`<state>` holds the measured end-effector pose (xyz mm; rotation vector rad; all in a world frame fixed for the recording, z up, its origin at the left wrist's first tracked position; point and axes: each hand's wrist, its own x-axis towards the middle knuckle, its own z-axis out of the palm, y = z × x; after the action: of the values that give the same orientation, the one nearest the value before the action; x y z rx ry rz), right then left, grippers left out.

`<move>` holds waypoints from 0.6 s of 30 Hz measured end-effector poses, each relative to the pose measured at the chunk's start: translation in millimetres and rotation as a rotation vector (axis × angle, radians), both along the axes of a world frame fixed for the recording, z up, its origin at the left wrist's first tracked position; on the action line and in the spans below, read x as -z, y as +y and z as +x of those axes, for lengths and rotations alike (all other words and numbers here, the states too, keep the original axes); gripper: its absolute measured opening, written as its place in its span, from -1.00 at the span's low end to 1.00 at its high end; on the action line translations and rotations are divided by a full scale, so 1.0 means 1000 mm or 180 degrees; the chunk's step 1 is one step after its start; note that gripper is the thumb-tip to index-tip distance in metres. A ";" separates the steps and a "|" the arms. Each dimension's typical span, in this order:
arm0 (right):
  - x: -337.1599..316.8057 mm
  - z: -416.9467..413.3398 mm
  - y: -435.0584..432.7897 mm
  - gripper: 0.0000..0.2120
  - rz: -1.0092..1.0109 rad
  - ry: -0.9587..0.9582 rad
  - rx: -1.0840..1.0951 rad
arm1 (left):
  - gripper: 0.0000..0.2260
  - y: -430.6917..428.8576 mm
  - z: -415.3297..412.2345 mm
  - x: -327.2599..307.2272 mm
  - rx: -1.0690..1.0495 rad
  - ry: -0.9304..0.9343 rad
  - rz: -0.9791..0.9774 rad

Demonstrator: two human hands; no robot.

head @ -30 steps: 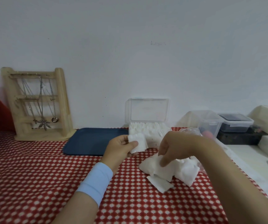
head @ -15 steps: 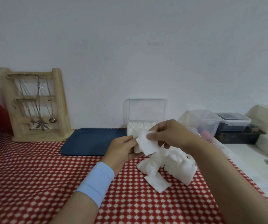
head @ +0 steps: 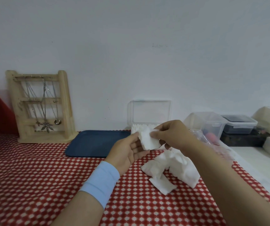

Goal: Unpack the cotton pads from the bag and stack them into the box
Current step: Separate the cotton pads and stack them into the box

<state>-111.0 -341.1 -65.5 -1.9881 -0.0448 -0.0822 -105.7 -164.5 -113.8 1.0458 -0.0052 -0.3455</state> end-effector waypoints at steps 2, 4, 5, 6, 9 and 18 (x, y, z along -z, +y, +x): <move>0.001 -0.001 0.002 -0.91 -0.0049 -0.0036 0.0036 | -0.62 0.002 0.000 -0.001 0.0054 -0.0036 0.0024; 0.002 -0.001 0.005 -0.91 -0.0085 -0.0051 0.0039 | -0.65 0.004 0.001 -0.001 0.0007 -0.0102 0.0217; 0.003 -0.001 0.006 -0.92 -0.0085 -0.0048 0.0051 | -0.68 0.004 0.002 0.000 -0.0041 -0.0111 0.0290; 0.003 -0.001 0.008 -0.92 -0.0085 -0.0040 0.0072 | -0.69 0.005 0.002 0.000 -0.0094 -0.0079 0.0314; 0.004 -0.001 0.011 -0.91 -0.0259 -0.0057 0.0197 | -0.71 0.006 0.003 0.002 -0.0205 0.0134 0.0204; -0.023 -0.013 -0.012 -0.85 -0.0272 -0.0367 -0.0328 | -0.72 0.011 0.003 0.002 -0.0314 0.0120 0.0252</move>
<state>-124.2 -353.4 -42.2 -2.0610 -0.2283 -0.1300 -103.1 -153.5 -115.7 1.1137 0.0941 -0.2776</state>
